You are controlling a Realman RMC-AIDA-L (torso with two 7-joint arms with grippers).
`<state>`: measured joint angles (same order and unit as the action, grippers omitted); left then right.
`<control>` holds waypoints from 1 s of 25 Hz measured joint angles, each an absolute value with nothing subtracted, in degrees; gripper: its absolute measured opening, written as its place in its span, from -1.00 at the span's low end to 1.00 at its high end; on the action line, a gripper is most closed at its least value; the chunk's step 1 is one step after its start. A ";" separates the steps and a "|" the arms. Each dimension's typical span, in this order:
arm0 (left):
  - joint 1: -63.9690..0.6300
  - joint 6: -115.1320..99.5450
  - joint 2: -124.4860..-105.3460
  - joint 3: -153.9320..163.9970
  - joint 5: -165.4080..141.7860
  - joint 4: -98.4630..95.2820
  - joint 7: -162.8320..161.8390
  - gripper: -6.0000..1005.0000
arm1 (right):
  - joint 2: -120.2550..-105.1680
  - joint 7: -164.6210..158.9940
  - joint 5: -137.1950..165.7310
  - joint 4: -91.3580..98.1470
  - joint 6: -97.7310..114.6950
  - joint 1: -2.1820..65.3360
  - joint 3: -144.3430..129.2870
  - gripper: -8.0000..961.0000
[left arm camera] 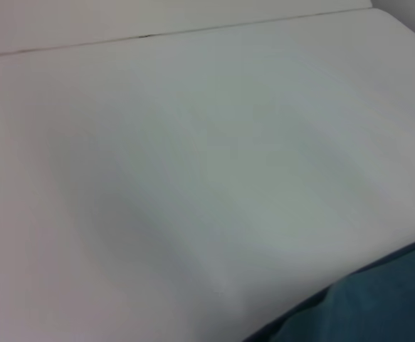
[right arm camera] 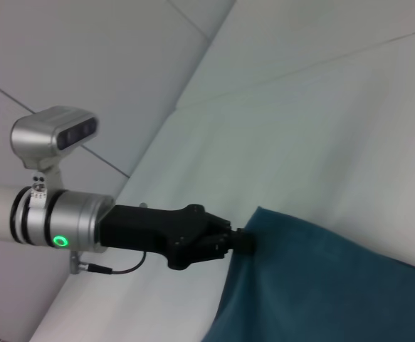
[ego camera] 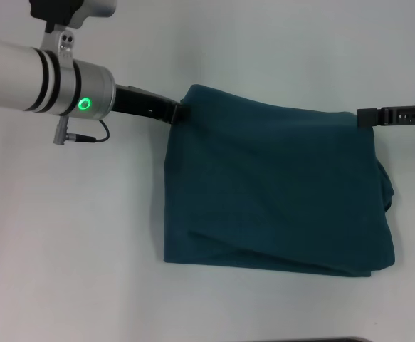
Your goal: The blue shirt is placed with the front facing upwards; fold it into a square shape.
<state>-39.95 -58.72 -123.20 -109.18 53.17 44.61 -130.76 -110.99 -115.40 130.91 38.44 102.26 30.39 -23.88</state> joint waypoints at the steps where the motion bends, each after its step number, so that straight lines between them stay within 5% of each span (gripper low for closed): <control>1: -39.62 -59.33 -122.92 -109.19 53.17 44.70 -130.77 -0.98 | -110.99 -115.61 130.92 38.49 101.92 30.27 -23.86 0.41; 25: -39.28 -61.69 -123.12 -110.68 53.20 46.58 -131.11 -0.89 | -110.33 -117.20 131.57 38.52 100.20 28.10 -24.32 0.41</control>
<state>-39.28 -61.69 -123.12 -110.68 53.20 46.58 -131.11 -110.33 -117.20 131.57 38.52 100.20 28.10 -24.32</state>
